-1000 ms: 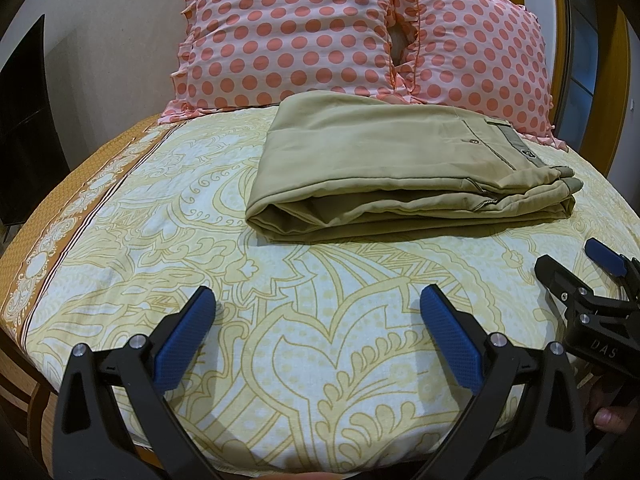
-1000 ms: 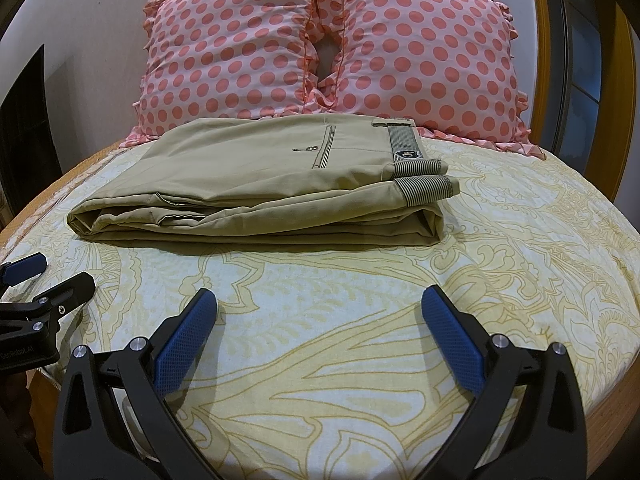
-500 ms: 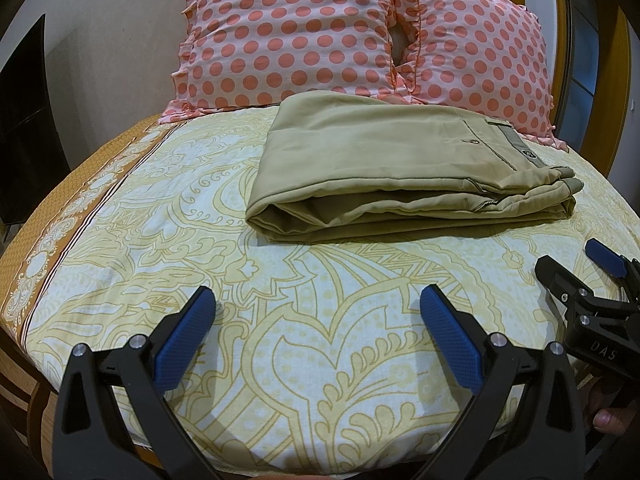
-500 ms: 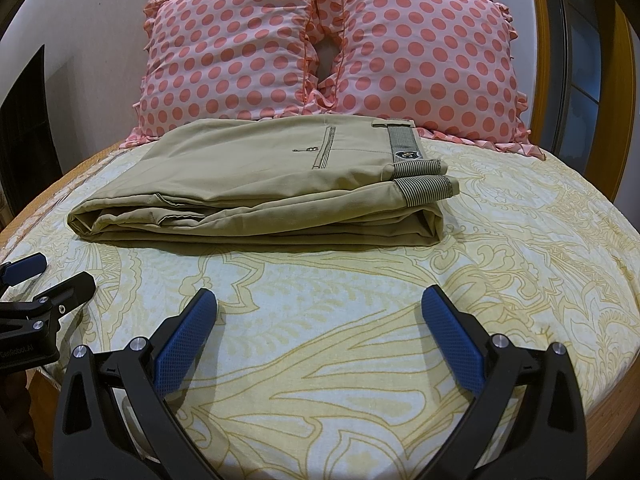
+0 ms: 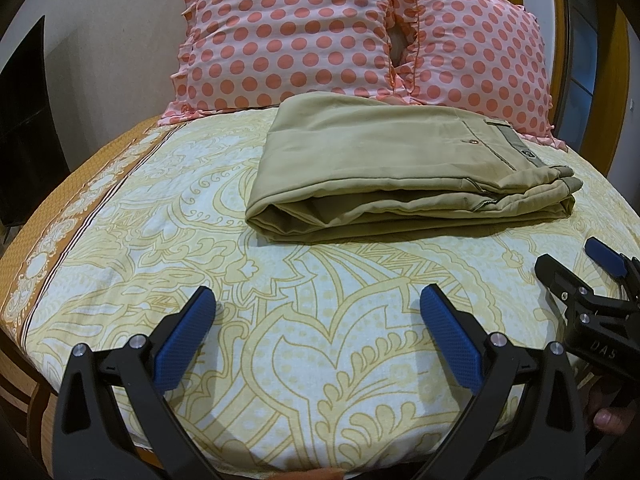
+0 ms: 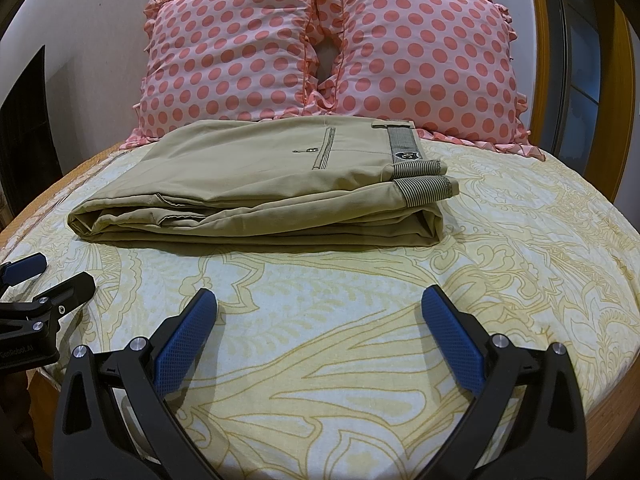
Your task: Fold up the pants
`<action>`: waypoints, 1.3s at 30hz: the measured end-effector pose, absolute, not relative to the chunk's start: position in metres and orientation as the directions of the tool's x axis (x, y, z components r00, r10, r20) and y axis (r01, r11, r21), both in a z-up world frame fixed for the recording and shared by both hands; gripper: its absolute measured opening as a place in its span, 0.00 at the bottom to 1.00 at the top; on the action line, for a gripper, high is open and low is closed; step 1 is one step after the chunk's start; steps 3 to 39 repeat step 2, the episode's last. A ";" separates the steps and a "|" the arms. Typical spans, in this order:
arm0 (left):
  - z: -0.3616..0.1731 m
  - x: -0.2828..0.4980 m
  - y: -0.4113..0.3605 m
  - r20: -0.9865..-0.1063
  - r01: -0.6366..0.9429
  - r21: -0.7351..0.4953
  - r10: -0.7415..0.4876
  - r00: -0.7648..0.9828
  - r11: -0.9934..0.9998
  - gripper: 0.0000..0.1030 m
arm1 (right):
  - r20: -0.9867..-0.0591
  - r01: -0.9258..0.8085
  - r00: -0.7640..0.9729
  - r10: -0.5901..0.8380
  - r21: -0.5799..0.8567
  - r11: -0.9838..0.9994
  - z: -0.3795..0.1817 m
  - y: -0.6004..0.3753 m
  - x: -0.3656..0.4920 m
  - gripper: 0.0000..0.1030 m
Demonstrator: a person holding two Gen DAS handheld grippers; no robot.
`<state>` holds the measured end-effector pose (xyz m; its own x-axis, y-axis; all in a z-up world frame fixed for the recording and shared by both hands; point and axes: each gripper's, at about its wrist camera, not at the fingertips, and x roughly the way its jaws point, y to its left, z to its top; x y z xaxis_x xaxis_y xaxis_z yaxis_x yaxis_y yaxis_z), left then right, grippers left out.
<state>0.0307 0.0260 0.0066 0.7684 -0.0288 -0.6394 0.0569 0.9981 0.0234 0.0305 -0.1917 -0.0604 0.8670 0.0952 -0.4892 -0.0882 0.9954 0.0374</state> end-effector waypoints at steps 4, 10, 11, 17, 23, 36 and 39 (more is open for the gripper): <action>0.007 0.030 0.025 -0.639 0.055 0.023 -0.027 0.769 0.998 0.98 | -0.489 -0.088 0.867 0.095 0.038 0.995 -0.061 -0.192 0.031 0.99; 0.007 0.030 0.025 -0.639 0.055 0.023 -0.027 0.769 0.998 0.98 | -0.489 -0.088 0.867 0.095 0.038 0.995 -0.061 -0.192 0.031 0.99; 0.007 0.030 0.025 -0.639 0.055 0.023 -0.027 0.769 0.998 0.98 | -0.489 -0.088 0.867 0.095 0.038 0.995 -0.061 -0.192 0.031 0.99; 0.007 0.030 0.025 -0.639 0.055 0.023 -0.027 0.769 0.998 0.98 | -0.489 -0.088 0.867 0.095 0.038 0.995 -0.061 -0.192 0.031 0.99; 0.007 0.030 0.025 -0.639 0.055 0.023 -0.027 0.769 0.998 0.98 | -0.489 -0.088 0.867 0.095 0.038 0.995 -0.061 -0.192 0.031 0.99; 0.007 0.030 0.025 -0.639 0.055 0.023 -0.027 0.769 0.998 0.98 | -0.489 -0.088 0.867 0.095 0.038 0.995 -0.061 -0.192 0.031 0.99; 0.007 0.030 0.025 -0.639 0.055 0.023 -0.027 0.769 0.998 0.98 | -0.489 -0.088 0.867 0.095 0.038 0.995 -0.061 -0.192 0.031 0.99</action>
